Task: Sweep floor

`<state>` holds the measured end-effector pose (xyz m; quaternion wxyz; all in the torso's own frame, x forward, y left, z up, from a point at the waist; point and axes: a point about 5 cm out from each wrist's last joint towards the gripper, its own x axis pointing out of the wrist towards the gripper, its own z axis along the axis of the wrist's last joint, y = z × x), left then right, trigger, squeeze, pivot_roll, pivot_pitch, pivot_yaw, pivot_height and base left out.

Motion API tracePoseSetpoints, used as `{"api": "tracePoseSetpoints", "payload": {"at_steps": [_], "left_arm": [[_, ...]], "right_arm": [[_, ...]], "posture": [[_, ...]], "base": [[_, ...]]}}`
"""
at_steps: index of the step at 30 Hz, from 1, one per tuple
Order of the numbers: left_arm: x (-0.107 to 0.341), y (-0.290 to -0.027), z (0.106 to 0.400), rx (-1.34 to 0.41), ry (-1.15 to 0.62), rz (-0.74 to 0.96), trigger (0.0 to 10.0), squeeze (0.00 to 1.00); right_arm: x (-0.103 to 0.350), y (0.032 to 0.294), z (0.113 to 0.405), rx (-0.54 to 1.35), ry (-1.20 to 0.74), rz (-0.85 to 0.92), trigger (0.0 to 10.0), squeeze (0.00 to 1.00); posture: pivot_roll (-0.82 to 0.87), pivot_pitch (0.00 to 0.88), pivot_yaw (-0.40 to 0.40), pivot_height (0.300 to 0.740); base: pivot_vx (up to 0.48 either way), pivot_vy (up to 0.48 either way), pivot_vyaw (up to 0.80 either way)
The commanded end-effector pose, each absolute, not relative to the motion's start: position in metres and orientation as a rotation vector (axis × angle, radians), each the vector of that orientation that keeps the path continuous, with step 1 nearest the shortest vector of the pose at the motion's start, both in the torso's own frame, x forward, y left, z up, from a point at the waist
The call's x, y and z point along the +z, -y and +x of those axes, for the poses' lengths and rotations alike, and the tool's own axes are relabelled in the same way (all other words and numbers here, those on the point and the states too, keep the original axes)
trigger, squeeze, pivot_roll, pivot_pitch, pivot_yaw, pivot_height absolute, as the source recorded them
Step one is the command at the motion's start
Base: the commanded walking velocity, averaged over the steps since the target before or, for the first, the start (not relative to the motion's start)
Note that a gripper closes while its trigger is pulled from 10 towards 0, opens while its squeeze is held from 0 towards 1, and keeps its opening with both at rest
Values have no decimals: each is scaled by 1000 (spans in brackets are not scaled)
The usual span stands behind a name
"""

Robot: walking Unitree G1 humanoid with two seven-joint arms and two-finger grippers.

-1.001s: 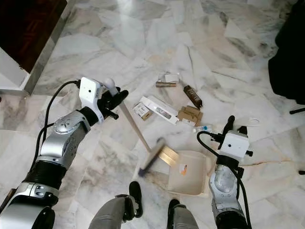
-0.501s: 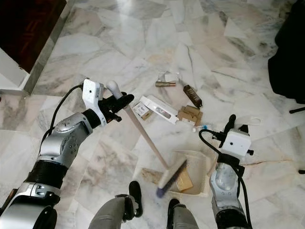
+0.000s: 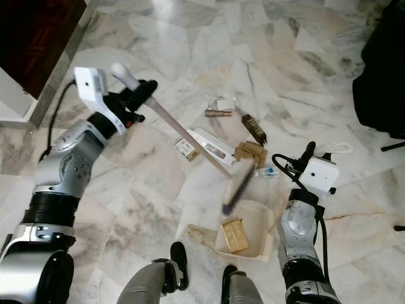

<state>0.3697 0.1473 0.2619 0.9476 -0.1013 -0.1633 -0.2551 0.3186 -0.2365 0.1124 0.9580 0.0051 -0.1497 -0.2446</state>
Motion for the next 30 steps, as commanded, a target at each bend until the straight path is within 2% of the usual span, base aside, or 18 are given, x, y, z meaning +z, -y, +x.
{"api": "tracePoseSetpoints", "payload": {"at_steps": [1,8,17,22,30], "left_arm": [[274,-156,368,-475,401,-199,10000,0],[278,-168,370,-341,462,-184,10000,0],[281,-176,373,-250,500,-130,10000,0],[287,-186,374,-161,533,-27,10000,0],[260,-180,376,-167,438,154,10000,0]], "right_arm": [[103,232,317,-496,264,71,10000,0],[111,239,319,-503,296,168,10000,0],[124,251,319,-549,354,300,10000,0],[124,250,320,-556,365,416,10000,0],[120,254,318,-592,367,594,10000,0]], "posture": [[224,189,57,740],[200,136,35,740],[185,94,25,740],[179,74,29,740],[171,67,42,740]], "base": [[0,0,0],[0,0,0],[0,0,0],[0,0,0],[0,0,0]]}}
